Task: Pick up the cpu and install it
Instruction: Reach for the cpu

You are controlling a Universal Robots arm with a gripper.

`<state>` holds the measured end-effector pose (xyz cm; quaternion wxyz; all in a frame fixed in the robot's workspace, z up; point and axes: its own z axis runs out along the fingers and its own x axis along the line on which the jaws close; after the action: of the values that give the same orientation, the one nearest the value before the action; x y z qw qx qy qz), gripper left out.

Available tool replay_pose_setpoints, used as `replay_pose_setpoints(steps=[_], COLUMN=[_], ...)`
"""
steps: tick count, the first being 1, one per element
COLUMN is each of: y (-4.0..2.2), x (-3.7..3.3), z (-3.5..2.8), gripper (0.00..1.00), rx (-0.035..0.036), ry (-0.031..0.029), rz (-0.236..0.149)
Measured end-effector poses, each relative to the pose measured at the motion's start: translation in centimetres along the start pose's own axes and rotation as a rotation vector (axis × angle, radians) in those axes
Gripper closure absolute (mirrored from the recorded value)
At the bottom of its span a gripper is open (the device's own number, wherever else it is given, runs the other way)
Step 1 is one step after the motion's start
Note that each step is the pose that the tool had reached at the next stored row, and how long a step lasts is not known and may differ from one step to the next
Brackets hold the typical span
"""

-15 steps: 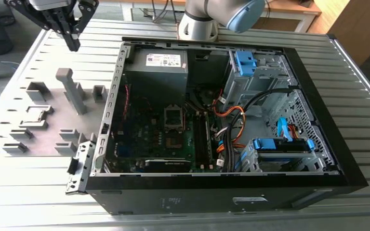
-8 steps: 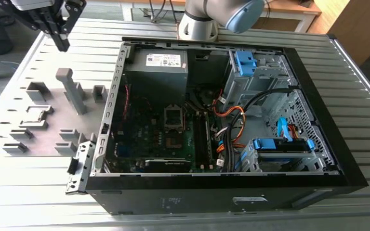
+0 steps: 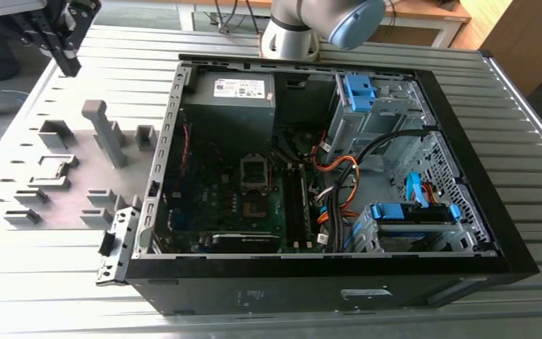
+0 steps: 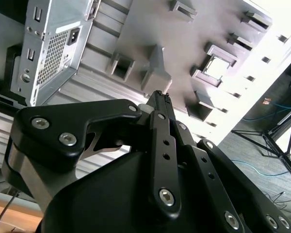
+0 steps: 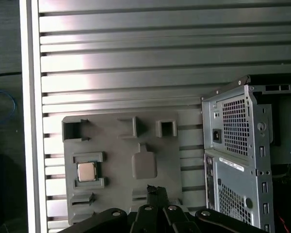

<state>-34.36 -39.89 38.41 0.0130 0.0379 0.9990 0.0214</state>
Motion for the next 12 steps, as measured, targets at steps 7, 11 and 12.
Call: replay_pose_setpoints(steps=[7,11,12], y=[-0.20,-0.31,-0.34], x=[2.48,3.76,4.04], z=[0.31,0.57,0.64], gripper=[0.89,0.89,0.89], rx=[0.0020,0.0042,0.0048], ry=[-0.0003,-0.0003,-0.0004], rz=[0.000,0.000,0.000])
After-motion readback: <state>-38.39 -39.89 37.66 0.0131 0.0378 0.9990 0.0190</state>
